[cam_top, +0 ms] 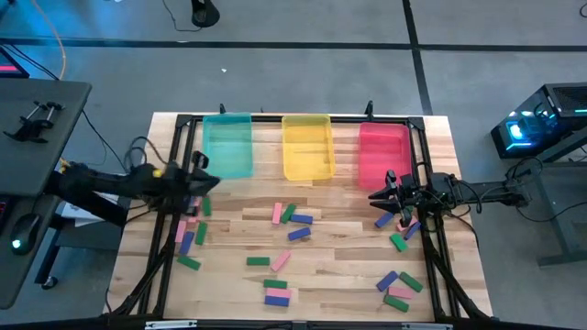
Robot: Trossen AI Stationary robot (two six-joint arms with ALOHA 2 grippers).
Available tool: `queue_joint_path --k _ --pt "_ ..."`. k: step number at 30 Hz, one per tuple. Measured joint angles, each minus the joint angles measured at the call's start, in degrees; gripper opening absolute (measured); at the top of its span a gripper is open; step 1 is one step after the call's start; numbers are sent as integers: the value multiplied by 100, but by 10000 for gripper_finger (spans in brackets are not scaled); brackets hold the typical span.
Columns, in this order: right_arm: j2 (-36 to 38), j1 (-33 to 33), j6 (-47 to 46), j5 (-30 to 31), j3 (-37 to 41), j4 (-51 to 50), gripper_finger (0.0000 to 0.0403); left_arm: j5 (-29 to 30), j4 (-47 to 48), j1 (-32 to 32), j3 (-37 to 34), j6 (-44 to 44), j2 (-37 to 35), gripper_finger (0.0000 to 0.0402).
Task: Sort blocks
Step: Put the pink wooden block into the blue bin
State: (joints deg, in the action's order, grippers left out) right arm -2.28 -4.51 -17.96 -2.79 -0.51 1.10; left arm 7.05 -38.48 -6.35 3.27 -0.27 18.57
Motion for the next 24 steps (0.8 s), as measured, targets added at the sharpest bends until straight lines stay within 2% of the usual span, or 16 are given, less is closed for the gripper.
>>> queue_joint_path --k 3,5,9,12,14,17,20,24 --pt "0 -2 0 2 0 0 89 1154 486 -288 519 -67 1175 1" --pt "0 0 0 2 0 0 89 1676 1153 -450 1026 -314 1923 1" --pt "0 -2 0 2 -2 0 89 2161 3632 -759 2300 -1416 3155 0" --pt "0 0 0 2 0 0 89 2171 5558 -990 3197 -2754 3999 0" --pt "0 0 0 2 -1 0 89 2108 6490 -1193 3673 -3598 4511 0" --pt "0 -2 0 2 -2 0 89 1558 7541 -1554 4178 -4384 5147 0" --pt "0 -1 0 2 -1 0 89 1125 7803 -2021 4355 -4797 5627 0" --pt "0 -1 0 2 0 0 89 1014 7597 -2718 4356 -5192 6135 0"
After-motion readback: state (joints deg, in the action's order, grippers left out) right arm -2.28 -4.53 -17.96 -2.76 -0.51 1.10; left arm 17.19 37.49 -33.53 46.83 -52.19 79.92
